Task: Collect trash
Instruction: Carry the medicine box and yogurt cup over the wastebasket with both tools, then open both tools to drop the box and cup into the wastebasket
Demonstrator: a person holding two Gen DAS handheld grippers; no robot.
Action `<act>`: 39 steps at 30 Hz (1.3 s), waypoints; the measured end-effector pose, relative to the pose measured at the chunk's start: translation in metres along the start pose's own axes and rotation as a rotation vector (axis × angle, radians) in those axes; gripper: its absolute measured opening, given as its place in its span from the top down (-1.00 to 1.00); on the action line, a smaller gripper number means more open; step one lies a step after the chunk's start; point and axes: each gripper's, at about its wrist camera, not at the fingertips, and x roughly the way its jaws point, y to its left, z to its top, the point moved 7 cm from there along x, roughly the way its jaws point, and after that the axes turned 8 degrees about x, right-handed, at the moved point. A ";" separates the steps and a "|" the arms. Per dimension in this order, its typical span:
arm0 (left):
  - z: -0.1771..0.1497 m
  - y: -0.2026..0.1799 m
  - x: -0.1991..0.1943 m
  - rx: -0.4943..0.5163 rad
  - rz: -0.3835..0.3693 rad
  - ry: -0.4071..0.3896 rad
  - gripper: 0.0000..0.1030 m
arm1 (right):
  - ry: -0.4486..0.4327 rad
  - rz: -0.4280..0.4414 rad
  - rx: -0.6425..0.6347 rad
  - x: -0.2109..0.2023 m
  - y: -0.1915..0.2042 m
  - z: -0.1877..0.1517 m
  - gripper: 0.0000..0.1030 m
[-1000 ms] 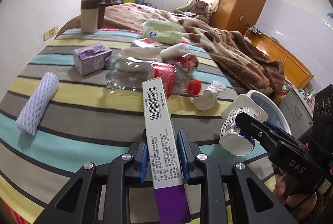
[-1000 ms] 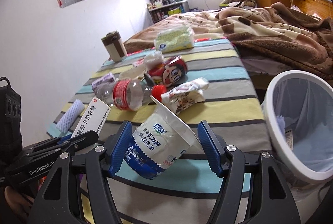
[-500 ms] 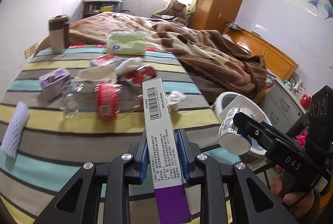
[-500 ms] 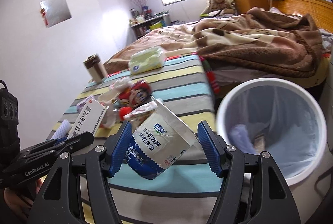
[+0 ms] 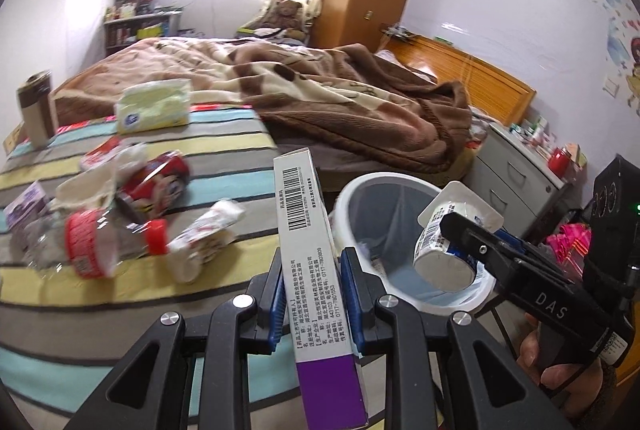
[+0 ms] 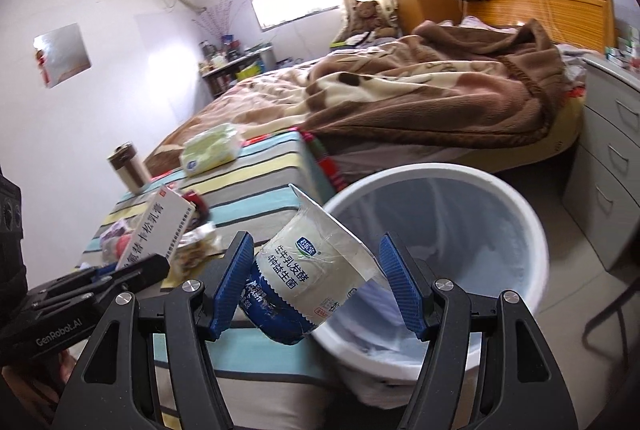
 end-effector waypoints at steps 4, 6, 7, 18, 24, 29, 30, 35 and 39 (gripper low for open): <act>0.011 -0.018 0.014 0.023 -0.037 0.001 0.49 | -0.002 -0.046 0.020 0.003 -0.019 0.005 -0.30; 0.016 -0.025 0.023 0.035 -0.050 0.007 0.49 | -0.001 -0.062 0.027 0.003 -0.026 0.006 -0.30; 0.017 -0.028 0.028 0.038 -0.054 0.015 0.49 | -0.001 -0.071 0.031 0.004 -0.031 0.006 -0.30; 0.025 -0.062 0.064 0.088 -0.115 0.046 0.49 | 0.043 -0.149 0.038 0.015 -0.059 0.001 -0.30; 0.029 -0.068 0.081 0.086 -0.129 0.064 0.49 | 0.060 -0.188 0.051 0.021 -0.072 0.002 -0.30; 0.030 -0.067 0.094 0.075 -0.131 0.086 0.49 | 0.069 -0.209 0.064 0.023 -0.081 0.001 -0.31; 0.030 -0.067 0.095 0.074 -0.138 0.088 0.47 | 0.071 -0.206 0.072 0.023 -0.082 0.001 -0.31; 0.031 -0.063 0.097 0.051 -0.146 0.084 0.07 | 0.080 -0.214 0.082 0.025 -0.083 0.000 -0.33; 0.031 -0.059 0.092 0.048 -0.145 0.078 -0.13 | 0.070 -0.212 0.088 0.024 -0.081 0.001 -0.43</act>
